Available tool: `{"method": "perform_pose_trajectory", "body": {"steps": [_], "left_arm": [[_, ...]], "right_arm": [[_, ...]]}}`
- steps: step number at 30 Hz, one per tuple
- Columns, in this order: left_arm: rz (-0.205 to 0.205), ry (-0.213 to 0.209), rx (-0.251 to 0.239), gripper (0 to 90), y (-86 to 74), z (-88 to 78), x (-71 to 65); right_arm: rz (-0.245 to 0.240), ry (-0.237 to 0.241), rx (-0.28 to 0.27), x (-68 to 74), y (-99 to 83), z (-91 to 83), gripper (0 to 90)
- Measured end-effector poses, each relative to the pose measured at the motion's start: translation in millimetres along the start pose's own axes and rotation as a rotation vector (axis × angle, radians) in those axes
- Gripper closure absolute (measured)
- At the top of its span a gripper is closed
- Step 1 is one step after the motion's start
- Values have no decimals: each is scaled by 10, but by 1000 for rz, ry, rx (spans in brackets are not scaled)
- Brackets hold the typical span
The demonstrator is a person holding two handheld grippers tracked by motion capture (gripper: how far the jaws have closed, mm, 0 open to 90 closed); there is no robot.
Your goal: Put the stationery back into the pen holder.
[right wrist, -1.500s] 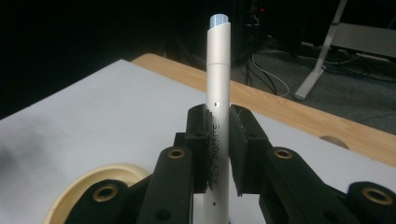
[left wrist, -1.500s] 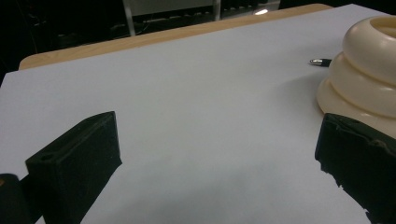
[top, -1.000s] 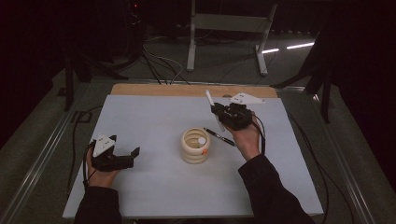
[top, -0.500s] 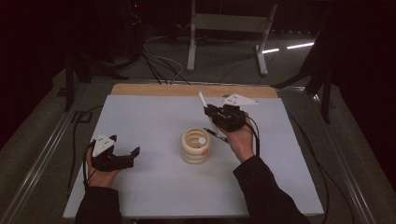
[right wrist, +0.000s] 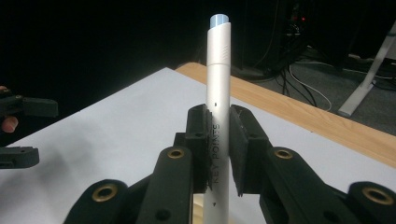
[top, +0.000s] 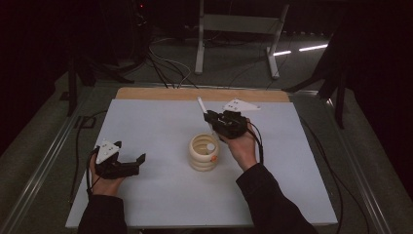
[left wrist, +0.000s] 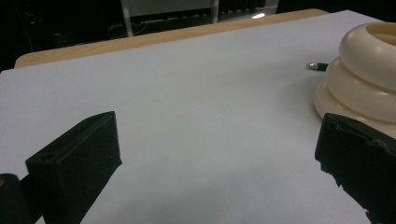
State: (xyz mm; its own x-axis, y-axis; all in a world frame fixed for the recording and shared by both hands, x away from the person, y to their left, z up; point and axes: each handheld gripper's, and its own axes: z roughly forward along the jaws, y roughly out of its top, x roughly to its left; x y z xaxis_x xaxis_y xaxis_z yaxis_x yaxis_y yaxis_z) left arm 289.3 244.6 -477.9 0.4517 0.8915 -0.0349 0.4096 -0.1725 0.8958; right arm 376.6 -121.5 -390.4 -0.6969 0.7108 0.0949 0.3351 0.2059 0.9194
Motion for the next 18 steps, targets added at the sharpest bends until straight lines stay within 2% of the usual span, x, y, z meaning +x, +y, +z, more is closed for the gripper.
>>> {"method": "perform_pose_trajectory", "body": {"steps": [18], "left_arm": [[-3,-2,-1,5,-2,0,6]], "right_arm": [[14,22,21,51,-65,175,786]]}}
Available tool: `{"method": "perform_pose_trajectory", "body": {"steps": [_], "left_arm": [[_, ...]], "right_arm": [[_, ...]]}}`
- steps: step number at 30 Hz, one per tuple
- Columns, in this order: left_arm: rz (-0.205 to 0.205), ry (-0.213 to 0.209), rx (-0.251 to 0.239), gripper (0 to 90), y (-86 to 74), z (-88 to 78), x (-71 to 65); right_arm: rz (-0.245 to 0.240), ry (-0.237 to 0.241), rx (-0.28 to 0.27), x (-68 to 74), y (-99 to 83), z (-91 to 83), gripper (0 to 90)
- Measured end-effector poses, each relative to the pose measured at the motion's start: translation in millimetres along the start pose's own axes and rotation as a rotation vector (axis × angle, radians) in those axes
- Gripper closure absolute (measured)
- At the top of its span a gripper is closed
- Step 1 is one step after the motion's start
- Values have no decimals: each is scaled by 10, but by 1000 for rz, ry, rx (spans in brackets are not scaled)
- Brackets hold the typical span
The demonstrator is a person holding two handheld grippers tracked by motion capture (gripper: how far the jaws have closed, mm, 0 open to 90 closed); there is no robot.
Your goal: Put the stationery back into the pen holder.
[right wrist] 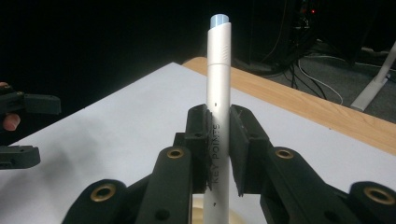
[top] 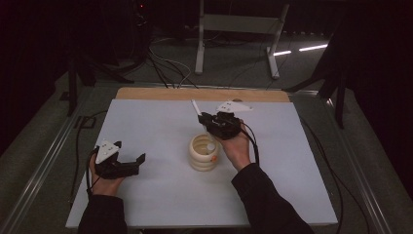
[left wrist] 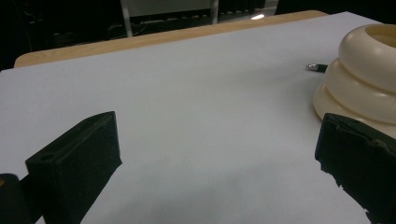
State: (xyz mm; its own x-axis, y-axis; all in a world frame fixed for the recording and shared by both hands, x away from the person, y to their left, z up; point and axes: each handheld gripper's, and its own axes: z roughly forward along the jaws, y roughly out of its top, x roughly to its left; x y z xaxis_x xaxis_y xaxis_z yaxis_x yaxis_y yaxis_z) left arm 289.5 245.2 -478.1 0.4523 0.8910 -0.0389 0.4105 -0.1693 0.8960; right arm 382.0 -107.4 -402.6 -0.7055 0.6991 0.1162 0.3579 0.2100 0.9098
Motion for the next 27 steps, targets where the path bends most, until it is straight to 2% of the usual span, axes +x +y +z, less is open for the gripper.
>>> {"method": "perform_pose_trajectory", "body": {"steps": [27], "left_arm": [[-1,-1,-1,5,-2,-1,1]], "right_arm": [[21,37,6,144,-113,168,783]]}}
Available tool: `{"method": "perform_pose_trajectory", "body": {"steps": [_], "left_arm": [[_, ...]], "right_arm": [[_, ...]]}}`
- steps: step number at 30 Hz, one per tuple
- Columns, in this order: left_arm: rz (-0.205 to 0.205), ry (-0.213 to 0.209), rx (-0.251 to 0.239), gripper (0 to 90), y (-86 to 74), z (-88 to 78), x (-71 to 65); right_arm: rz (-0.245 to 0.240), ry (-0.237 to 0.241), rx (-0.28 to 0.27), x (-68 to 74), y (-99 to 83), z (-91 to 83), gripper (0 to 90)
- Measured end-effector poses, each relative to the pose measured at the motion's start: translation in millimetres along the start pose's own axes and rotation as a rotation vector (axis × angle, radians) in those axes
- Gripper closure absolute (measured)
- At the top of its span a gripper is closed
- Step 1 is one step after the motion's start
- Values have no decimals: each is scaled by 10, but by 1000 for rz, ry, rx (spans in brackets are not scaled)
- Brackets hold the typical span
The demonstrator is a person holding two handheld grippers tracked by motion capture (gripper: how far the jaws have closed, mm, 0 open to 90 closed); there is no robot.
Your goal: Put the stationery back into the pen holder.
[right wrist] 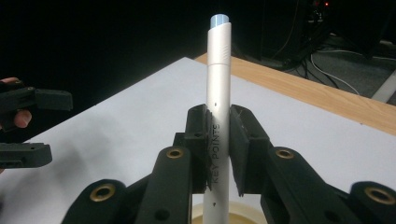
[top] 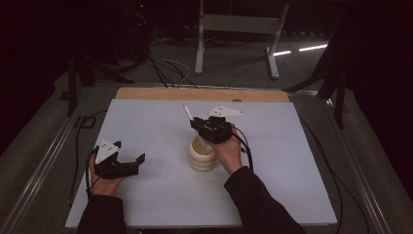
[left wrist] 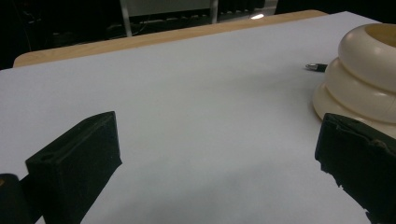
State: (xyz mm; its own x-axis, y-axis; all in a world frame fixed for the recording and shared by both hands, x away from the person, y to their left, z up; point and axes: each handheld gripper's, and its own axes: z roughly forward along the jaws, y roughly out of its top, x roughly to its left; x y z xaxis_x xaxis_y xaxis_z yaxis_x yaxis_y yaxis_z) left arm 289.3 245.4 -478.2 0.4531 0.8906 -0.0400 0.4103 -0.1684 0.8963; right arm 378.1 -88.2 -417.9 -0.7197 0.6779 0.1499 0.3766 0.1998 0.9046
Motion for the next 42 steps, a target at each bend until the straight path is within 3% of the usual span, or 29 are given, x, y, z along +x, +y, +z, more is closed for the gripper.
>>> {"method": "perform_pose_trajectory", "body": {"steps": [14,34,42], "left_arm": [[0,-1,1,5,-2,4,-2],[1,0,1,5,0,5,-4],[1,0,3,5,-1,5,-5]], "right_arm": [[6,12,33,0,-129,47,780],[1,13,34,-19,-167,-19,777],[-7,2,24,-51,-146,-62,678]]}}
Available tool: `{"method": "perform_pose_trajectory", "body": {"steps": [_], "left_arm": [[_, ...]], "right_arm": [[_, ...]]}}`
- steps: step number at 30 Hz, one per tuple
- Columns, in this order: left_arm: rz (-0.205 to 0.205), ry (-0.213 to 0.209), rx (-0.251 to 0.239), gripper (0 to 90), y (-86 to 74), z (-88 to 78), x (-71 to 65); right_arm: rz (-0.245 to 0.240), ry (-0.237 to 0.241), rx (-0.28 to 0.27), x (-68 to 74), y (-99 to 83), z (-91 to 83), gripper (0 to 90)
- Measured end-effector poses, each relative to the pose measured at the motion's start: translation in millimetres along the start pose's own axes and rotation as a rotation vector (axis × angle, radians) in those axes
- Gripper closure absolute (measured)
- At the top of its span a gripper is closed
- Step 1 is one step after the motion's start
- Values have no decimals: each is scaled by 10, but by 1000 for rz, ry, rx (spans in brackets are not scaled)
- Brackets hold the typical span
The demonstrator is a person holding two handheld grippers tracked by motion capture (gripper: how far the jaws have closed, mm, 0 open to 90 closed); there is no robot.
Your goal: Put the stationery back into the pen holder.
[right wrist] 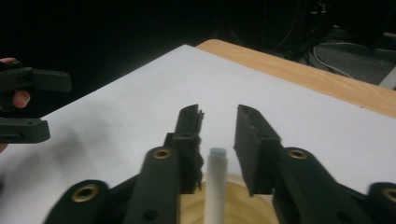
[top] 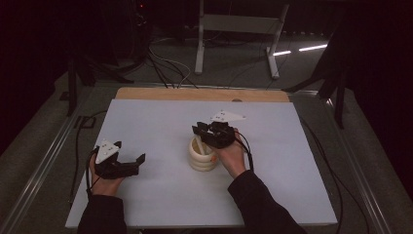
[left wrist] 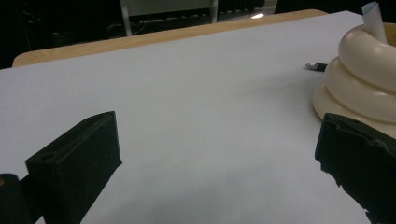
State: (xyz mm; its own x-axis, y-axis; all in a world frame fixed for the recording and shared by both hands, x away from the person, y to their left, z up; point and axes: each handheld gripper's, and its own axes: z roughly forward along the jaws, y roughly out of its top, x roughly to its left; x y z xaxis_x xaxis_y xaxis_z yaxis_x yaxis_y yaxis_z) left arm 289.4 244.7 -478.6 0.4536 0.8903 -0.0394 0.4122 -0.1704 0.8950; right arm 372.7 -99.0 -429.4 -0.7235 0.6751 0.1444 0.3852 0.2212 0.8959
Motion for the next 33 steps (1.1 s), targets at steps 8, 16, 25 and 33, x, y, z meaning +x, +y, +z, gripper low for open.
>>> {"method": "perform_pose_trajectory", "body": {"steps": [8,16,25,33], "left_arm": [[0,-1,1,6,-1,6,-6],[2,-3,4,5,-2,9,-8],[0,-2,3,5,-2,7,-5],[2,-3,5,5,-4,10,-8]], "right_arm": [[-2,-23,-2,-70,55,-69,495],[8,-63,33,-125,146,-110,204],[32,-132,72,-286,204,-157,0],[9,-141,138,-434,246,-183,0]]}}
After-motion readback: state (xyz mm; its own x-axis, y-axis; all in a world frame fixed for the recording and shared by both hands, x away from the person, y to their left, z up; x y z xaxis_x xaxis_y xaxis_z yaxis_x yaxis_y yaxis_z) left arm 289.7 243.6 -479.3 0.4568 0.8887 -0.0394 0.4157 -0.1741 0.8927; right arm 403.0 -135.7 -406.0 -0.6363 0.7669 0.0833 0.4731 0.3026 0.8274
